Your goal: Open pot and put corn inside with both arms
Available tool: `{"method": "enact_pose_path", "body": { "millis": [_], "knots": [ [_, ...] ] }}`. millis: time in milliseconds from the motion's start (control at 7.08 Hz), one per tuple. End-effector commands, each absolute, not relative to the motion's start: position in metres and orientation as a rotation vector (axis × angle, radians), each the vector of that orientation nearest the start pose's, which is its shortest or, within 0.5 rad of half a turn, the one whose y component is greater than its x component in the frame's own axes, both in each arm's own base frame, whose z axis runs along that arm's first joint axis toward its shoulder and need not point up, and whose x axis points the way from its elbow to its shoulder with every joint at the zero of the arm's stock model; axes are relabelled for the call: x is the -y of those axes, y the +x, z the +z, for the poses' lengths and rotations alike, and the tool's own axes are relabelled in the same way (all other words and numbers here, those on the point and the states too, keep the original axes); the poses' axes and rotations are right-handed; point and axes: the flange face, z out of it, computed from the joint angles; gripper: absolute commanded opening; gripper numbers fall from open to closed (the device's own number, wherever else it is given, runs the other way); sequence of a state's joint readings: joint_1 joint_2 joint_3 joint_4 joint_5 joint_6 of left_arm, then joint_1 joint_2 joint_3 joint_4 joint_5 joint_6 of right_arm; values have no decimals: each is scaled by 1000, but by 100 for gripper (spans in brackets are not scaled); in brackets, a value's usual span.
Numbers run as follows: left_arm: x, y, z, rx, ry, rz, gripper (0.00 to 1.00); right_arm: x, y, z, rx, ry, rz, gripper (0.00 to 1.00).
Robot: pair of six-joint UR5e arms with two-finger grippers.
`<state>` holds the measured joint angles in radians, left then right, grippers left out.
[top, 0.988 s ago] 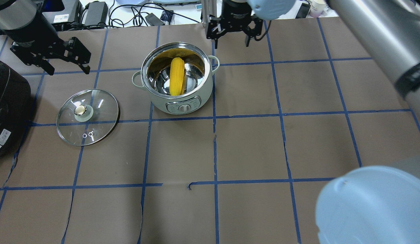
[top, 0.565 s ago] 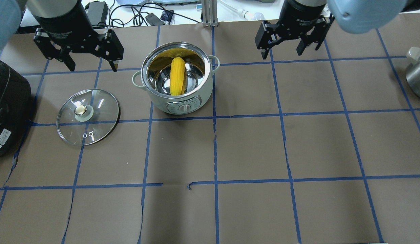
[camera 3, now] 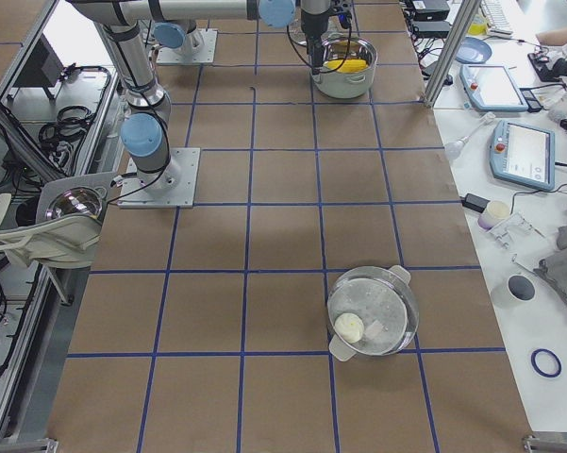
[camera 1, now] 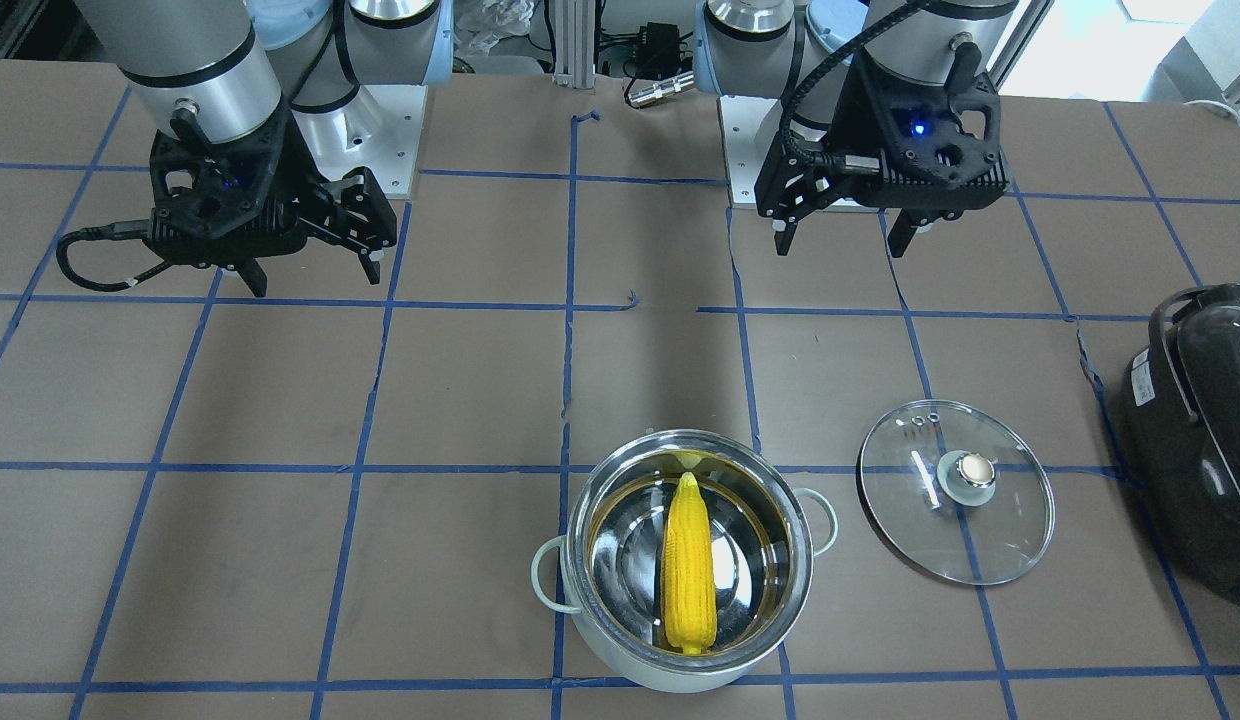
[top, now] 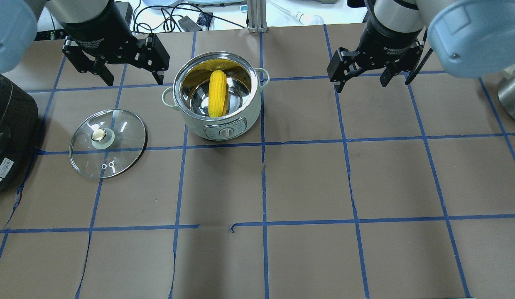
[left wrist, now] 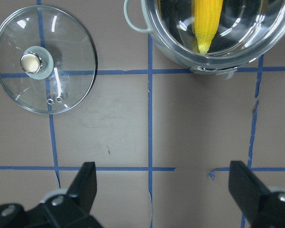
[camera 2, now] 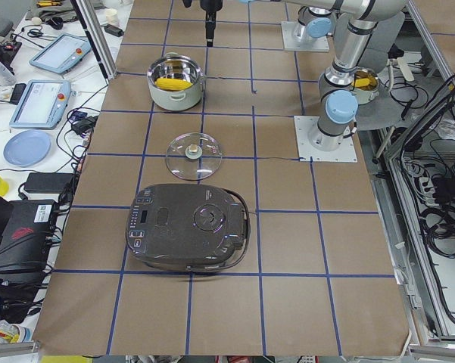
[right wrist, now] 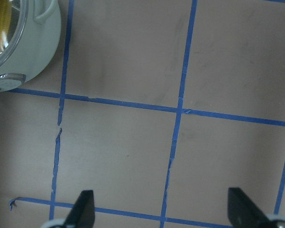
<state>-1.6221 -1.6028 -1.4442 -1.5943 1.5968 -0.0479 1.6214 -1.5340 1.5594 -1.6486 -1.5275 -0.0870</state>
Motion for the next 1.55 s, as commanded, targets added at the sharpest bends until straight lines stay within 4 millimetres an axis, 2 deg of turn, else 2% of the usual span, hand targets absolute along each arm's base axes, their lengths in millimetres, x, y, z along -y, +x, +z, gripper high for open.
{"method": "enact_pose_path", "body": {
  "millis": [0,988,1412],
  "knots": [
    [508,-147,532,-3112,-7,-140,100,504,163,482,-3090,-237,-82,100],
    [499,-146,526,-3108,-7,-140,100,504,163,479,-3097,-230,-63,100],
    [499,-145,526,-3106,-10,-140,100,497,155,481,-3160,-204,0,100]
  ]
}}
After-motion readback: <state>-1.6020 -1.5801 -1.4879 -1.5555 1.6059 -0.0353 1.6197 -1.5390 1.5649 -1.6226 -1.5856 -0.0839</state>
